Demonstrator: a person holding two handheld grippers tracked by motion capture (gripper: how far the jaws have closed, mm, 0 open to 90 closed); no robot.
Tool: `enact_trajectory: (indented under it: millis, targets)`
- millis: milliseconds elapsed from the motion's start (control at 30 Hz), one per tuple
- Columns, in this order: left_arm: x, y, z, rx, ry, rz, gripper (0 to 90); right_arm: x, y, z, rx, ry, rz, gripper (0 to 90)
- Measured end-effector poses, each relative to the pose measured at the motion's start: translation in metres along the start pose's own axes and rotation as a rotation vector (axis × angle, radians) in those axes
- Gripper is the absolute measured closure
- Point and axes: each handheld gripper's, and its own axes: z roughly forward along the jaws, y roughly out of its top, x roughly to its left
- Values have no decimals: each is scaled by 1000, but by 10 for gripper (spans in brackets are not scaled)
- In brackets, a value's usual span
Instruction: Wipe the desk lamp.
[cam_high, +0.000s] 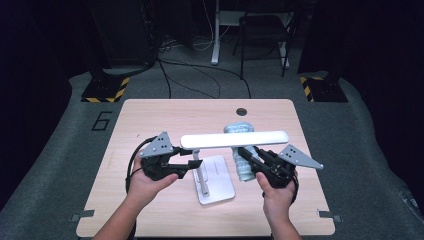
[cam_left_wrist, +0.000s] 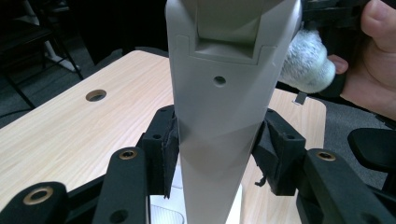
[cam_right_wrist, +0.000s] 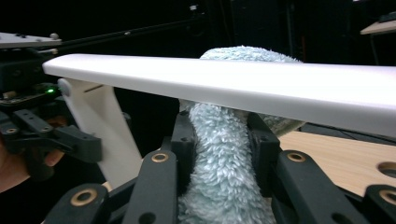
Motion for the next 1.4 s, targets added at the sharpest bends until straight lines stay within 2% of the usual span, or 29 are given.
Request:
enact_trajectory:
  millis: [167, 333, 433, 500, 700, 933, 1267, 1400]
  targets:
    - [0, -2, -1, -8, 1, -3, 527, -18, 1, -16, -7, -57, 6, 694]
    - [1, -2, 0, -2, -1, -1, 527, -38, 0, -35, -22, -118, 41, 694]
    - [1, -2, -1, 1, 0, -2, 527, -50, -1, -47, -43, -147, 82, 694]
    - [1, -1, -1, 3, -3, -3, 527, -53, -1, -51, -47, -169, 78, 694]
    - [1, -1, 0, 1, 0, 0, 527, -63, -2, -59, -57, -195, 95, 694]
    - [1, -1, -1, 7, 4, -1, 527, -60, -1, -61, -48, -197, 92, 694]
    - [1, -1, 0, 1, 8, -3, 528, -41, 0, -51, -23, -129, 60, 693]
    - [1, -2, 0, -2, 0, -9, 527, -46, -1, -53, -23, -137, 60, 693]
